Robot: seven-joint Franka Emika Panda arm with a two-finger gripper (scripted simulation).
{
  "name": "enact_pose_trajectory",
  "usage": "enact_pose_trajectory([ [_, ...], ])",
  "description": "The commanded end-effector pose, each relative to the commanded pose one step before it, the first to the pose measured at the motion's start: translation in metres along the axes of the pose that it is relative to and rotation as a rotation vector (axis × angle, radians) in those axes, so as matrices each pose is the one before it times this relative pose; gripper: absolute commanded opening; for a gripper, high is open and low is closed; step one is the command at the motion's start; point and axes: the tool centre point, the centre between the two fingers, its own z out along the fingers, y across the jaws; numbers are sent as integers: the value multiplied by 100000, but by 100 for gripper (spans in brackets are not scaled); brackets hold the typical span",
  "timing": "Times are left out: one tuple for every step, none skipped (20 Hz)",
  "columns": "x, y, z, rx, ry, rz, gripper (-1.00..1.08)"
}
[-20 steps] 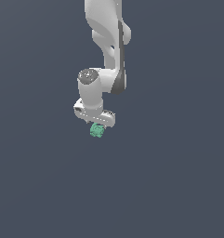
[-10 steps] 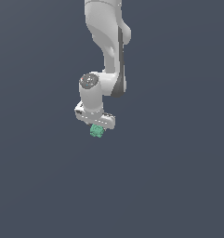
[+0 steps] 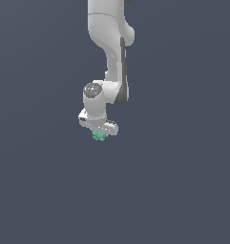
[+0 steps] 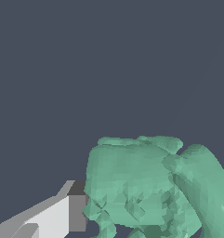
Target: Pick up the object and move it to a goal position.
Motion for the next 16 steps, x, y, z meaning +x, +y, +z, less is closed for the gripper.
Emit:
enact_pose_trajectory([
  [28, 13, 97, 8, 51, 31, -100],
  [0, 0, 0, 0, 0, 0, -100],
  [0, 0, 0, 0, 0, 0, -100],
  [0, 0, 0, 0, 0, 0, -100],
  [0, 0, 0, 0, 0, 0, -100],
  [0, 0, 0, 0, 0, 0, -100],
  [0, 0, 0, 0, 0, 0, -100],
  [0, 0, 0, 0, 0, 0, -100],
  [0, 0, 0, 0, 0, 0, -100],
  [18, -36, -84, 36, 82, -38, -100],
  [12, -26, -19, 0, 0, 0, -100],
  [37, -78, -58, 0, 0, 0, -100],
  [61, -129, -96, 0, 0, 0, -100],
  [86, -181, -134, 0, 0, 0, -100],
  [110, -232, -172, 0, 0, 0, -100],
  [135, -283, -210, 0, 0, 0, -100],
])
